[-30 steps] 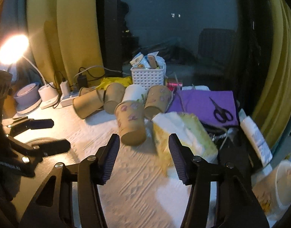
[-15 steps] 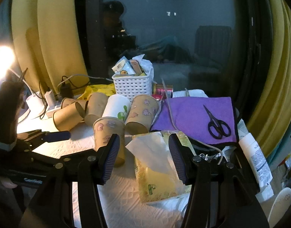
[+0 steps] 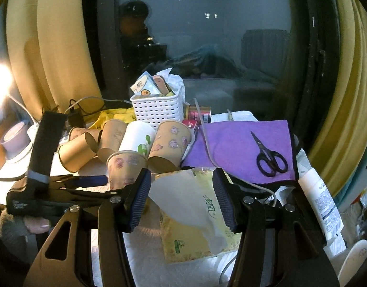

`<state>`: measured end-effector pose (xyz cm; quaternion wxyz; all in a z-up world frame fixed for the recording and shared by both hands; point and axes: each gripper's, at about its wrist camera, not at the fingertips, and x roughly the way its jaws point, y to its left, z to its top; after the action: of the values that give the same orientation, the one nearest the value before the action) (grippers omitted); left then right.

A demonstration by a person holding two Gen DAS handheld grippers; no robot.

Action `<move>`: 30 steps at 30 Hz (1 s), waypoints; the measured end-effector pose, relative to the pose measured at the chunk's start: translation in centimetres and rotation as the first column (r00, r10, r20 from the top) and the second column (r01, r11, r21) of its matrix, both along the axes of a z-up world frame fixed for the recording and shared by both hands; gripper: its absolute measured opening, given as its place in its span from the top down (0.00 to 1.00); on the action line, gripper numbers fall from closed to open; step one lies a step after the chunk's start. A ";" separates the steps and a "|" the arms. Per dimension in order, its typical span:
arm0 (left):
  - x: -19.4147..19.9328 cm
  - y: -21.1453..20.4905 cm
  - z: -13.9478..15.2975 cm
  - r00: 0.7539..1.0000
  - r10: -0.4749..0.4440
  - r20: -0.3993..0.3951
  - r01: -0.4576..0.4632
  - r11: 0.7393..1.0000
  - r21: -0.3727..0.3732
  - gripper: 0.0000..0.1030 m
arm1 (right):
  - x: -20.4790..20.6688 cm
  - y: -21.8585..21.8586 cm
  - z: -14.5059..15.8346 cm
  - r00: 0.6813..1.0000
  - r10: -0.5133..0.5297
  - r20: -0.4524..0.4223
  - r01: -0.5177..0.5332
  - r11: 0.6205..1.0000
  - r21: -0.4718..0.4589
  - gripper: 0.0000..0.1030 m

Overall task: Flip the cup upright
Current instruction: 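Close the left tool around the body of the flowered paper cup, then lift the cup with the left tool and carry it over the mat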

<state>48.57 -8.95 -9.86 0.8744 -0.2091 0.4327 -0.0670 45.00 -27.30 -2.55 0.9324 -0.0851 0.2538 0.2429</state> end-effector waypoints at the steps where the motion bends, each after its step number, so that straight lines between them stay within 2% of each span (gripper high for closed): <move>1: 0.1 0.0 0.0 1.000 -0.008 0.001 0.008 1.000 -0.002 0.28 | -0.1 0.1 0.1 1.000 0.002 0.003 -0.002 1.000 -0.005 0.45; 5: -0.3 0.2 0.2 1.000 -0.018 0.020 0.019 1.000 -0.011 0.34 | -0.8 0.3 0.4 1.000 0.001 0.020 -0.001 1.000 -0.017 0.45; 14: -4.6 2.6 1.4 0.998 -0.020 0.058 0.020 1.000 0.001 0.35 | -3.0 1.3 0.7 1.000 0.003 0.027 -0.003 1.000 -0.024 0.45; 24: -12.4 5.9 4.2 0.994 -0.014 0.110 0.012 1.000 0.023 0.35 | -7.5 4.7 0.5 0.998 0.065 0.017 -0.064 0.997 -0.038 0.45; 30: -19.1 6.5 4.4 0.991 -0.014 0.131 0.002 0.996 0.090 0.35 | -10.2 6.8 -0.9 0.990 0.134 -0.032 -0.135 0.991 -0.007 0.45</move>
<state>29.51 -2.42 -5.49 0.9092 -0.1630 0.3777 -0.0646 34.81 -20.45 -3.42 0.9094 -0.1025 0.2631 0.3053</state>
